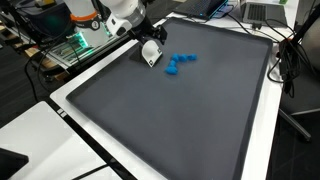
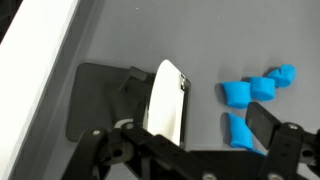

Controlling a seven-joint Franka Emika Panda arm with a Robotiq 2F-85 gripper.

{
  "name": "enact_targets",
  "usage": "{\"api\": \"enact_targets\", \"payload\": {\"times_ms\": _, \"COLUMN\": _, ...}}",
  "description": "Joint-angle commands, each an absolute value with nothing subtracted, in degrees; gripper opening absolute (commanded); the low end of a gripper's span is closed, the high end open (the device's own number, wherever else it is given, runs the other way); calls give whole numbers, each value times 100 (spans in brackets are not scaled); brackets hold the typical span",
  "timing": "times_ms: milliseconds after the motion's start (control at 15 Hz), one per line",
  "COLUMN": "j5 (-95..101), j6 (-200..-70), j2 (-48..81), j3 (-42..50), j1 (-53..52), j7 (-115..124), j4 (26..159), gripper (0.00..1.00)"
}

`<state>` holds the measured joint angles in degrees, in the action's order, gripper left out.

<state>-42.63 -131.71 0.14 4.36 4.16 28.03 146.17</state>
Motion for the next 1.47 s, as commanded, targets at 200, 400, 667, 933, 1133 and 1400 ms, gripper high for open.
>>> {"api": "enact_targets", "payload": {"times_ms": 200, "j5": -3548, "j6": -12708, "j2": -570, "j3": 407, "j1": 435, "j7": 3631, "j4": 14782, "gripper": 100}}
{"api": "enact_targets", "payload": {"times_ms": 400, "j5": -3287, "j6": -12533, "j2": -828, "j3": 354, "j1": 424, "j7": 3833, "j4": 14779, "gripper": 100}}
{"api": "enact_targets", "payload": {"times_ms": 667, "j5": -2512, "j6": -12241, "j2": -1169, "j3": 194, "j1": 405, "j7": 4064, "j4": 14683, "gripper": 100}}
{"api": "enact_targets", "payload": {"times_ms": 933, "j5": -1749, "j6": -11958, "j2": -1459, "j3": -54, "j1": 338, "j7": 4035, "j4": 14455, "gripper": 100}}
{"api": "enact_targets", "payload": {"times_ms": 1133, "j5": -1372, "j6": -11854, "j2": -1596, "j3": -245, "j1": 240, "j7": 3817, "j4": 14241, "gripper": 100}}
{"api": "enact_targets", "payload": {"times_ms": 1400, "j5": -936, "j6": -11757, "j2": -1626, "j3": -475, "j1": 74, "j7": 3415, "j4": 13930, "gripper": 100}}
